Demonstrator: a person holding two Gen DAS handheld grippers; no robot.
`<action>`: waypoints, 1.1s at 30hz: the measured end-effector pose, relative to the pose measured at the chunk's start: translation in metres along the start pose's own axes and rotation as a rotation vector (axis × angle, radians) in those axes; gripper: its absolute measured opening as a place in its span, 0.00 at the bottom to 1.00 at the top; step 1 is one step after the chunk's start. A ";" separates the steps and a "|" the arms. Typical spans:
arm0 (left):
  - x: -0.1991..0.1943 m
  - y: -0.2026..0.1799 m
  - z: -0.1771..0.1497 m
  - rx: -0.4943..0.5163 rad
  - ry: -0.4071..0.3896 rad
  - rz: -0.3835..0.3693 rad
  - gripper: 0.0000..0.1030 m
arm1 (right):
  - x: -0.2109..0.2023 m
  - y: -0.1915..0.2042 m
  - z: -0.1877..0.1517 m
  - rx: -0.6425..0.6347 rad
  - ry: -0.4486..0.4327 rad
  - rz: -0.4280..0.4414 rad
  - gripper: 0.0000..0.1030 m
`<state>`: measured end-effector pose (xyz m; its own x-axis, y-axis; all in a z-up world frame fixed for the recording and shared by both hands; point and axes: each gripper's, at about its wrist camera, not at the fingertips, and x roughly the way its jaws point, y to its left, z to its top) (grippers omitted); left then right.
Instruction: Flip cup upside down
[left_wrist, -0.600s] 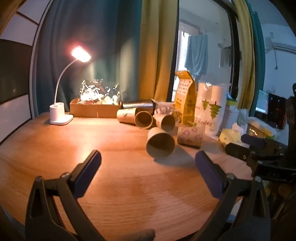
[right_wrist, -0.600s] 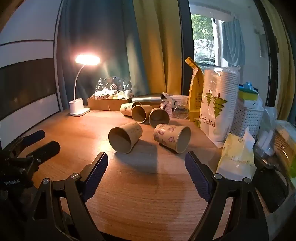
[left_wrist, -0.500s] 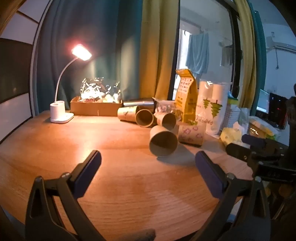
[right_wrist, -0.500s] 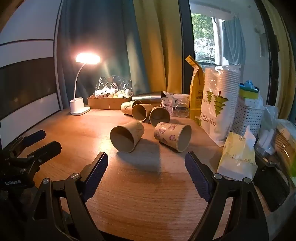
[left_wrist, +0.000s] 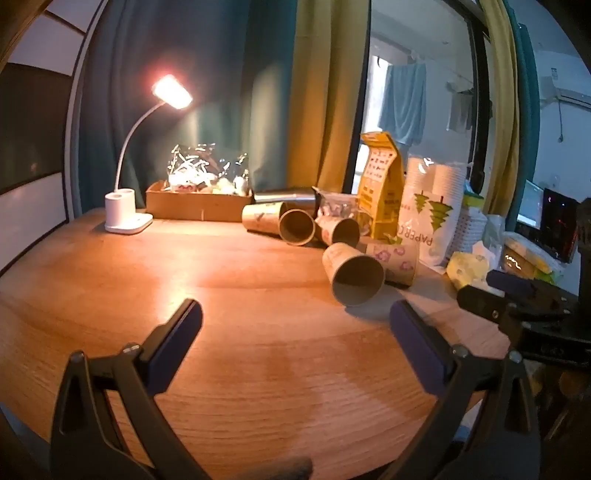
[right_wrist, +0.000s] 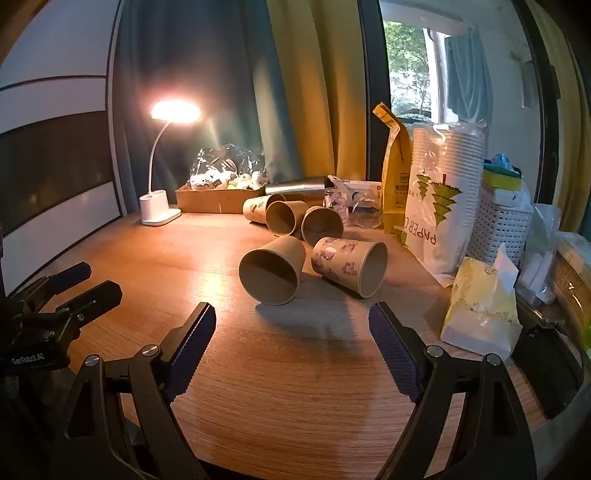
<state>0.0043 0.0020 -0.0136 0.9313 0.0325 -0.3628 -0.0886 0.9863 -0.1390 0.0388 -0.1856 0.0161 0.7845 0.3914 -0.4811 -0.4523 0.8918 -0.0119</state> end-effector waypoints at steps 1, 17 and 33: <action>0.000 0.000 0.000 0.000 0.001 0.000 0.99 | 0.000 0.000 0.000 0.002 0.000 0.000 0.85; 0.000 0.002 0.002 0.004 0.017 -0.013 0.99 | -0.001 -0.003 -0.001 0.011 -0.002 0.001 0.85; 0.004 0.001 0.003 0.012 0.018 -0.018 0.99 | -0.001 -0.003 0.000 0.013 0.002 0.000 0.85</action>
<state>0.0090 0.0036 -0.0118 0.9262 0.0117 -0.3768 -0.0673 0.9886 -0.1346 0.0396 -0.1890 0.0161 0.7836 0.3911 -0.4827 -0.4466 0.8947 -0.0001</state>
